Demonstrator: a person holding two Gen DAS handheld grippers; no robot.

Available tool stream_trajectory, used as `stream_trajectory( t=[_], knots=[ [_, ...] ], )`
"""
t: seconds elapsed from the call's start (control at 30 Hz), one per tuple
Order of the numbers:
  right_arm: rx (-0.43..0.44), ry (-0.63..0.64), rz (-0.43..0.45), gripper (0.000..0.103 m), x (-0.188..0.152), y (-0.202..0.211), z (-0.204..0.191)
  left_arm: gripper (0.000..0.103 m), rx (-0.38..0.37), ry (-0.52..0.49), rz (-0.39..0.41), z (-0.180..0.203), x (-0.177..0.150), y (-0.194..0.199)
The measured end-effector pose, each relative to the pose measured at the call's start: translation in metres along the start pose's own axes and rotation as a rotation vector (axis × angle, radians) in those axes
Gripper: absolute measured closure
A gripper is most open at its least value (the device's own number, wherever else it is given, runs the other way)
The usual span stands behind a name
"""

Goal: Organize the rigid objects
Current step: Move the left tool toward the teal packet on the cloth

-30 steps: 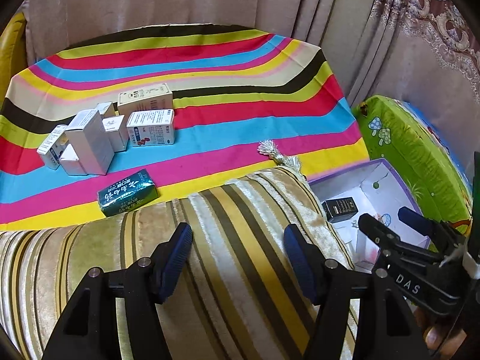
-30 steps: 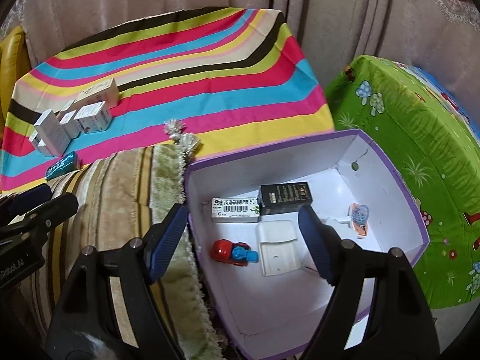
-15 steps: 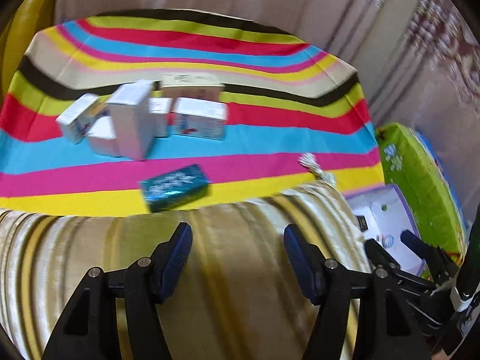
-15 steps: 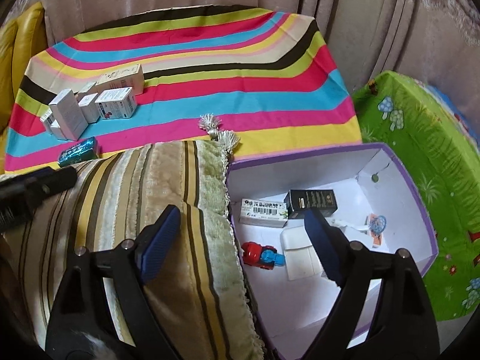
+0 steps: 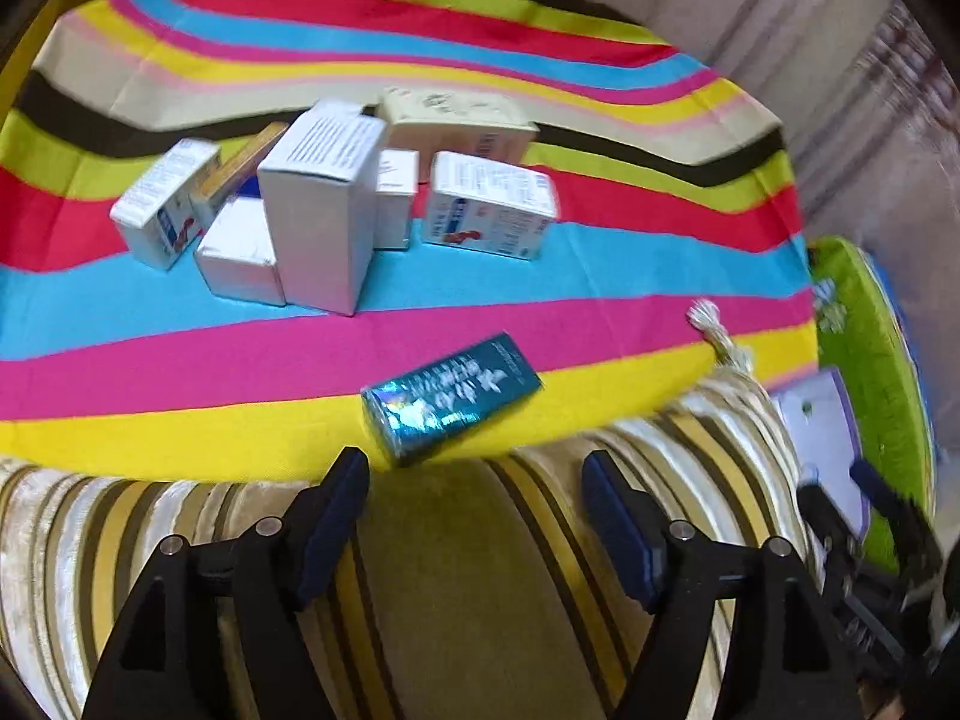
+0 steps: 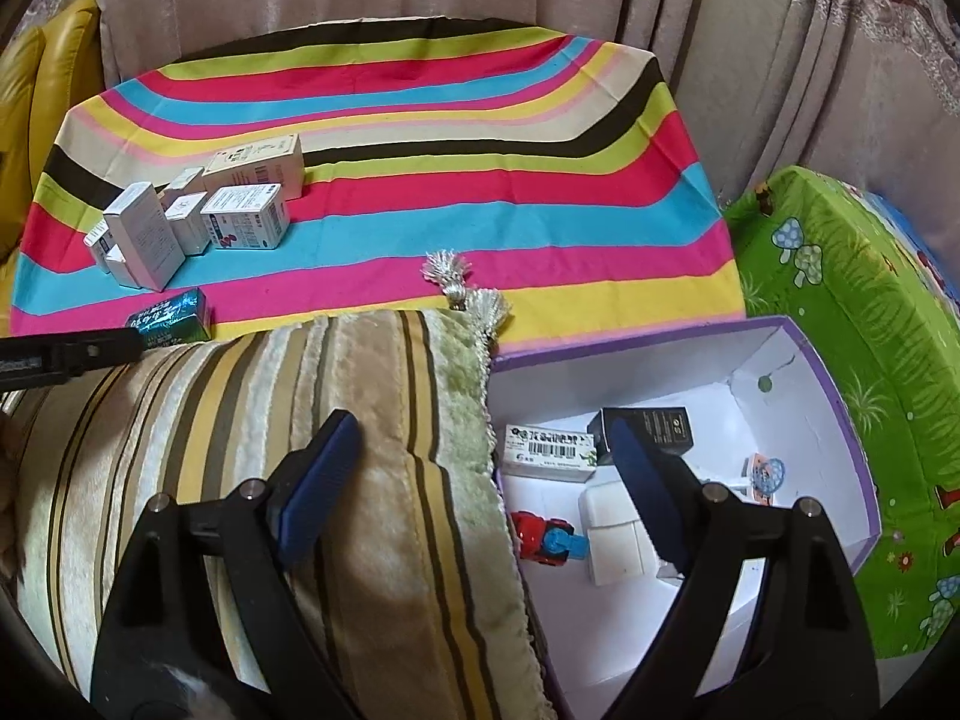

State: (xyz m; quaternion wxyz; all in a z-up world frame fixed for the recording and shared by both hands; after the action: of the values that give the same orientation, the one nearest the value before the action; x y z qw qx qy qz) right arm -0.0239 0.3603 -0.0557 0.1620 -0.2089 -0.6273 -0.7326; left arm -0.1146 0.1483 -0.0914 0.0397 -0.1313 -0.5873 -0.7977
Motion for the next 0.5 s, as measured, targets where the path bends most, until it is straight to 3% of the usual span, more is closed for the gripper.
stream_trajectory(
  t=[0.1, 0.27, 0.4, 0.5],
  knots=[
    [-0.001, 0.009, 0.000, 0.013, 0.004, -0.004, -0.004, 0.021, -0.019, 0.110, -0.011, -0.006, 0.007, -0.007],
    [0.007, 0.016, 0.000, 0.010, 0.011, -0.010, -0.009, 0.017, 0.027, 0.248, -0.012, -0.009, 0.017, -0.018],
    [0.008, 0.022, -0.002, 0.010, 0.016, -0.013, -0.012, 0.017, 0.106, 0.295, -0.049, -0.011, 0.024, -0.035],
    [0.015, 0.021, -0.008, 0.010, 0.020, -0.017, -0.013, 0.017, 0.145, 0.256, -0.055, -0.007, 0.026, -0.041]
  ],
)
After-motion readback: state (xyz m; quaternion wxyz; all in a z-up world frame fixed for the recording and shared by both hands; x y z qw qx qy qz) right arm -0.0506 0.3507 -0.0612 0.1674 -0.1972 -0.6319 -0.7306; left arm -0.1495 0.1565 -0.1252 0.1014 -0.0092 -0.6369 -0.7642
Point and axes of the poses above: each gripper's, at about its wrist camera, not at the fingertips, and y roughly against the way its jaws point, z to its right, x to its top, the point moved 9 cm from there along -y, roughly the way its jaws point, and after that the axes turned 9 degrees about -z, right-handed, at the moved point
